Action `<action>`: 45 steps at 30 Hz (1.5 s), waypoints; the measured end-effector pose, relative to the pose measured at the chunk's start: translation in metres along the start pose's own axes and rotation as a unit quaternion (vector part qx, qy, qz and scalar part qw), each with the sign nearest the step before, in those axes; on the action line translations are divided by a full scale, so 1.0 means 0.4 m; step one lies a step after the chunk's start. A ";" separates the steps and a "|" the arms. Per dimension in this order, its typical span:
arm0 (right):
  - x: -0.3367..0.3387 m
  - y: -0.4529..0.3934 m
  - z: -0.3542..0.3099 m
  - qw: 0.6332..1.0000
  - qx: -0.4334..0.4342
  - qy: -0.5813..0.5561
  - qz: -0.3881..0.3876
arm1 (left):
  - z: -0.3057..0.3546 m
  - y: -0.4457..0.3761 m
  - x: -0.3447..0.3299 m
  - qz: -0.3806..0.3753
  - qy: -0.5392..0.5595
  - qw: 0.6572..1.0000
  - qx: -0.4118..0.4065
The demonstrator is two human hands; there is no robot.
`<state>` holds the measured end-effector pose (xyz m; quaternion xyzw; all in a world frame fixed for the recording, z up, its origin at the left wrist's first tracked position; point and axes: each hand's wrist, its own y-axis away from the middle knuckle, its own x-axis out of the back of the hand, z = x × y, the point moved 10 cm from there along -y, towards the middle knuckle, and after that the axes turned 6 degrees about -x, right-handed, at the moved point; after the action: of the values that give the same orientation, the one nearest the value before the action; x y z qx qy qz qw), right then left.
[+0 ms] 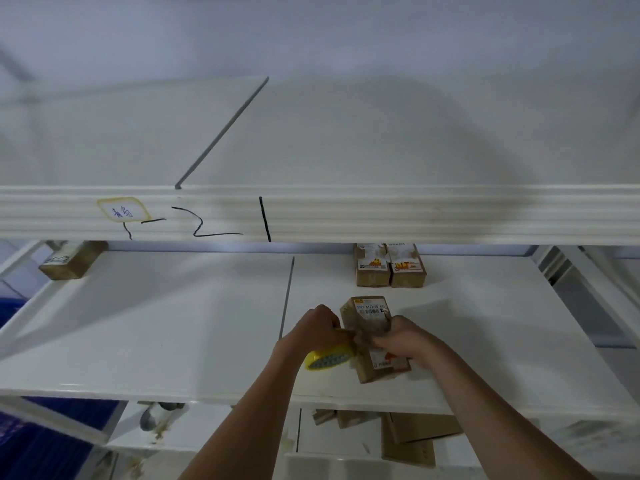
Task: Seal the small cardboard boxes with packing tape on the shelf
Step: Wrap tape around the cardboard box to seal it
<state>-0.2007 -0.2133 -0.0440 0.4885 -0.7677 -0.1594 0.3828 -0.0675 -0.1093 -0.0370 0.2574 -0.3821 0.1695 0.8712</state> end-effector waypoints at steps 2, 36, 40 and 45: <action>0.008 -0.010 -0.002 1.000 -0.011 0.000 0.012 | -0.007 -0.004 0.008 -0.002 0.006 1.000 0.010; 0.065 -0.026 0.038 0.992 -0.045 -0.010 0.116 | -0.051 -0.030 0.036 0.009 0.028 1.000 -0.002; 0.066 -0.030 0.038 0.994 -0.050 -0.017 0.098 | -0.074 -0.029 0.036 0.019 -0.007 1.000 0.015; 0.066 -0.032 0.041 0.994 -0.044 -0.049 0.082 | -0.058 -0.029 0.026 0.001 -0.010 1.000 0.013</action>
<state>-0.2109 -0.2443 -0.0511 0.3978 -0.8153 -0.1852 0.3777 -0.0414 -0.1042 -0.0461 0.2699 -0.3890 0.1730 0.8636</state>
